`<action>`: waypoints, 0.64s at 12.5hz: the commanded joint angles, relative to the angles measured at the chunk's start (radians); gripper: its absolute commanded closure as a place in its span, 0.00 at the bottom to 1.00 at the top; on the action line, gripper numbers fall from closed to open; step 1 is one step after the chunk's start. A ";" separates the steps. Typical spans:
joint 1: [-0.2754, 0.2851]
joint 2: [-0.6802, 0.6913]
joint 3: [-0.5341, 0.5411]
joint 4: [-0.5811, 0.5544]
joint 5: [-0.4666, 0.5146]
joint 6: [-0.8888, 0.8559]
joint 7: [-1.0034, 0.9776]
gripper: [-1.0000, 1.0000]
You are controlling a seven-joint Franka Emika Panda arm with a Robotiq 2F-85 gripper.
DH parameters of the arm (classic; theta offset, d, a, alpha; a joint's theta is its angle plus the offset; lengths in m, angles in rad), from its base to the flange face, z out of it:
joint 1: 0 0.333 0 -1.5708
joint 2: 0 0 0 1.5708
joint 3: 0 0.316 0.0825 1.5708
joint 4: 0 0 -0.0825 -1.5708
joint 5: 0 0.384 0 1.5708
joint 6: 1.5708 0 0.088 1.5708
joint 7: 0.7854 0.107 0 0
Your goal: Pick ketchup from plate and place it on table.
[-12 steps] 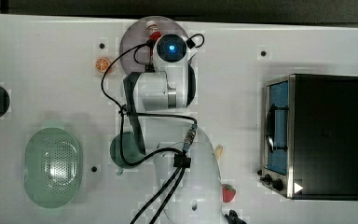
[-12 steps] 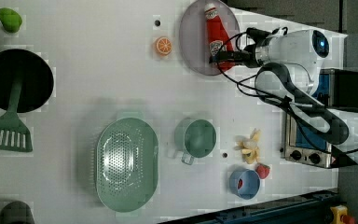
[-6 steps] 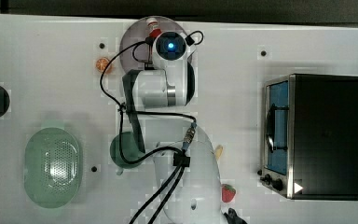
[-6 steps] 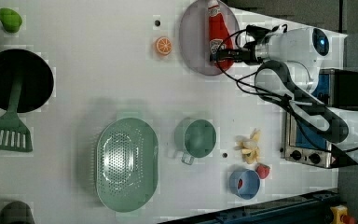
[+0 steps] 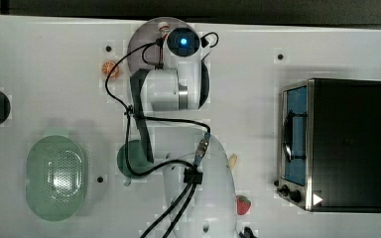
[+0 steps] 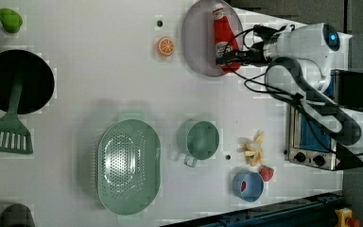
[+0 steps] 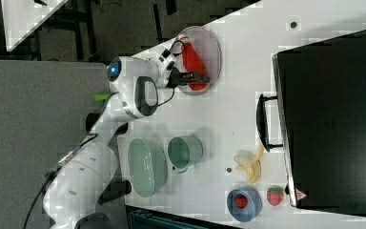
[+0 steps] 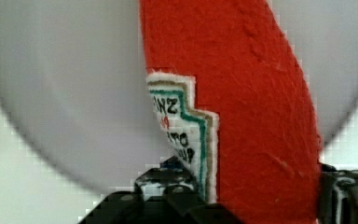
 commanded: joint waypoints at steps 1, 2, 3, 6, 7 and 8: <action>-0.026 -0.153 0.006 0.104 0.006 -0.127 0.004 0.37; -0.034 -0.182 0.006 0.107 0.015 -0.170 0.026 0.37; -0.046 -0.213 0.006 0.107 0.035 -0.214 0.052 0.37; -0.085 -0.313 0.003 0.096 0.086 -0.342 0.094 0.37; -0.095 -0.351 0.001 0.083 0.086 -0.375 0.098 0.37; -0.101 -0.391 -0.005 0.060 0.086 -0.410 0.098 0.37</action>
